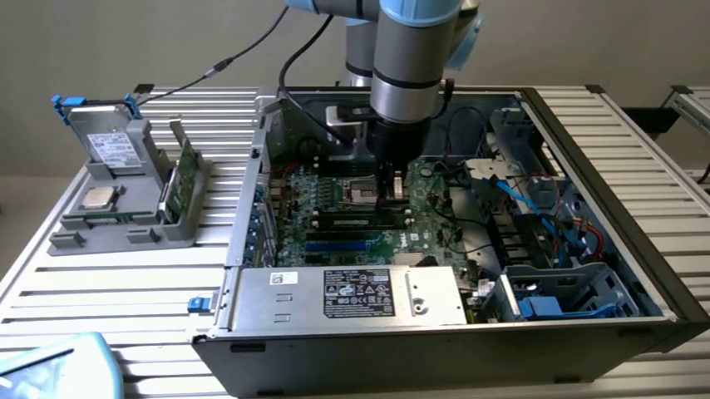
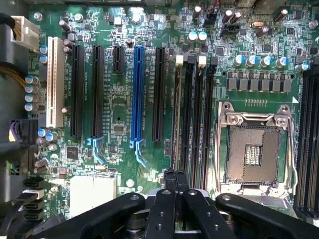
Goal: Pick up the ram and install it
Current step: 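Press down the ram until it locks into place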
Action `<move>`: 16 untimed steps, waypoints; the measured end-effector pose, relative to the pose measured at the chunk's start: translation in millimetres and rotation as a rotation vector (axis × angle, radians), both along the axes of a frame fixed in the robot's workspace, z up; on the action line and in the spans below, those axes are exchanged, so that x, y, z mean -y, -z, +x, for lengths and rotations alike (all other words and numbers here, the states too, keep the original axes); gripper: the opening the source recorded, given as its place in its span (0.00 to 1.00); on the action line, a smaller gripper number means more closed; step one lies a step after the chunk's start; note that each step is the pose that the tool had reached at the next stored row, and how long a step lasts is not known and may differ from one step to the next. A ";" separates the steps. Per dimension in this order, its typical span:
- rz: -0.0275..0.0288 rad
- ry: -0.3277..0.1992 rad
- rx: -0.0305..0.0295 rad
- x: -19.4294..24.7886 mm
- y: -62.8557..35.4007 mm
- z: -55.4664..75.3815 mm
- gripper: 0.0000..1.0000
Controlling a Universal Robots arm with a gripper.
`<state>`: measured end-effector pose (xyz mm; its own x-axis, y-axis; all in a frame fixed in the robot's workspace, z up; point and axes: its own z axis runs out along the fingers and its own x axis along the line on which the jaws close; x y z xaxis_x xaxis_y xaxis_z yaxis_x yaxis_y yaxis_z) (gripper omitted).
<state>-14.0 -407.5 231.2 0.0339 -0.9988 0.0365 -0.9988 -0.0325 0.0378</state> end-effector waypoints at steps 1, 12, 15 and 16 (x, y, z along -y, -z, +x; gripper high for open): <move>-0.0002 0.000 -0.0001 0.1 -0.1 -1.8 0.11; -0.0004 0.000 -0.0001 0.1 -0.2 -21.0 0.11; -0.0002 0.000 0.0000 0.1 0.5 -22.6 0.11; -0.0004 0.000 -0.0001 0.1 1.3 -22.8 0.11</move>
